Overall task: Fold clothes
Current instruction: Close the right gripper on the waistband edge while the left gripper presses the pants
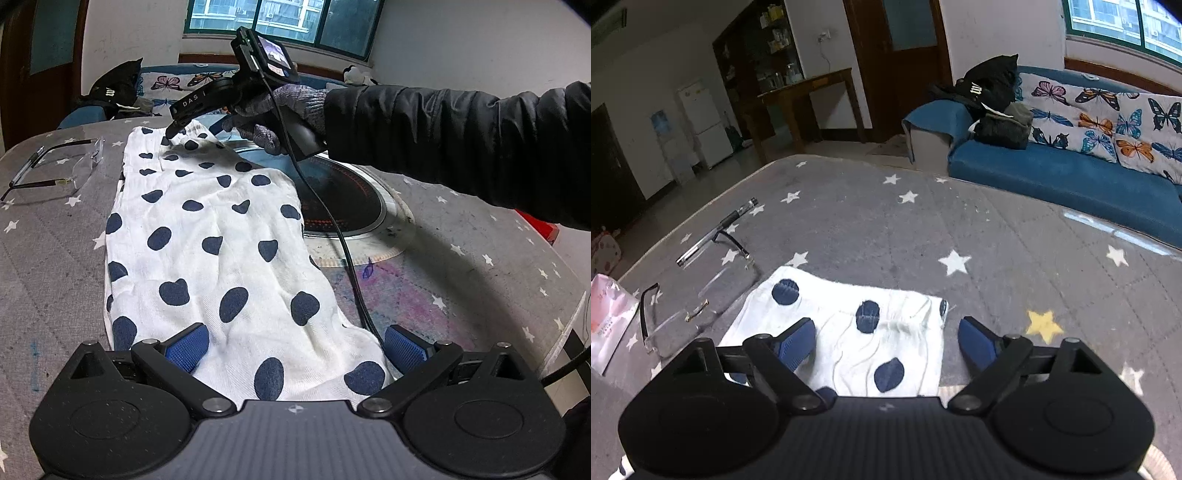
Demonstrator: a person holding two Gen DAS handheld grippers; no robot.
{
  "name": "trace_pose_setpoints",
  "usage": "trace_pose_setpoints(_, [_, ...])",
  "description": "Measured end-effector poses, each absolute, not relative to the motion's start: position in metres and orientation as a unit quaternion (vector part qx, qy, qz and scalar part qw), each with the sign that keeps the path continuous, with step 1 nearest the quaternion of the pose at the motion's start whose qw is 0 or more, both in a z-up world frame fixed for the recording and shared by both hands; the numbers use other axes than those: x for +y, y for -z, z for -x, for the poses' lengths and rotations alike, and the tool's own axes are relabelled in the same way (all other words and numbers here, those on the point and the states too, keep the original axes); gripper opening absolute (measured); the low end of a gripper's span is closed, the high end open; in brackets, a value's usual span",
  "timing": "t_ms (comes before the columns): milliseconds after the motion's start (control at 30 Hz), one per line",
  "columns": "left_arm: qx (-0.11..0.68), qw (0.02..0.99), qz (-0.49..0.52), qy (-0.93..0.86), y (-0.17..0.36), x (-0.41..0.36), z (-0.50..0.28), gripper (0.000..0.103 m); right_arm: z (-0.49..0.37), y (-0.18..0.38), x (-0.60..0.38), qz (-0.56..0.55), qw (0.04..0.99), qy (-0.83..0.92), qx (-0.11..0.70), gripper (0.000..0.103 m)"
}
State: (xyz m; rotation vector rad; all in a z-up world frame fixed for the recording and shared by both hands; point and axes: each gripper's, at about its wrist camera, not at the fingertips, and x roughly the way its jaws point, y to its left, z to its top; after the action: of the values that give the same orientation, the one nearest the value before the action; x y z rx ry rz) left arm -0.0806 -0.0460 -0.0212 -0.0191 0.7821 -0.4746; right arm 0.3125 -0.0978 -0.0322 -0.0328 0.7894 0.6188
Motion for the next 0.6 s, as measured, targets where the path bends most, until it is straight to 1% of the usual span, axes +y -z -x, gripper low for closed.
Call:
trace_pose_setpoints(200, [0.382, 0.896, 0.007, 0.226, 0.0208, -0.0482, 0.0793, 0.103, -0.3136, 0.0331, -0.0979, 0.013, 0.879, -0.302, 0.369, 0.066])
trace_pose_setpoints(267, [0.384, 0.895, 0.007, 0.225, 0.0203, -0.0485, 0.0788, 0.103, -0.3148, 0.0326, -0.1008, 0.004, 0.876, -0.308, 0.372, 0.043])
trace_pose_setpoints(333, [0.386, 0.895, 0.009, 0.224, 0.0199, -0.0481, 0.0783, 0.103, -0.3162, 0.0318, -0.1033, -0.003, 0.873, -0.310, 0.376, 0.038])
trace_pose_setpoints(433, [0.387, 0.895, 0.011, 0.222, 0.0204, -0.0483, 0.0774, 0.103, -0.3161, 0.0311, -0.1038, -0.005, 0.872, -0.309, 0.379, 0.038])
trace_pose_setpoints(500, [0.387, 0.895, 0.009, 0.221, 0.0209, -0.0490, 0.0778, 0.103, -0.3142, 0.0316, -0.1031, -0.007, 0.873, -0.309, 0.377, 0.041])
trace_pose_setpoints(567, [0.387, 0.895, 0.008, 0.220, 0.0212, -0.0495, 0.0777, 0.103, -0.3143, 0.0321, -0.1031, -0.013, 0.872, -0.312, 0.376, 0.047])
trace_pose_setpoints(600, [0.388, 0.895, 0.008, 0.220, 0.0210, -0.0495, 0.0772, 0.103, -0.3145, 0.0322, -0.1029, -0.015, 0.872, -0.313, 0.375, 0.047])
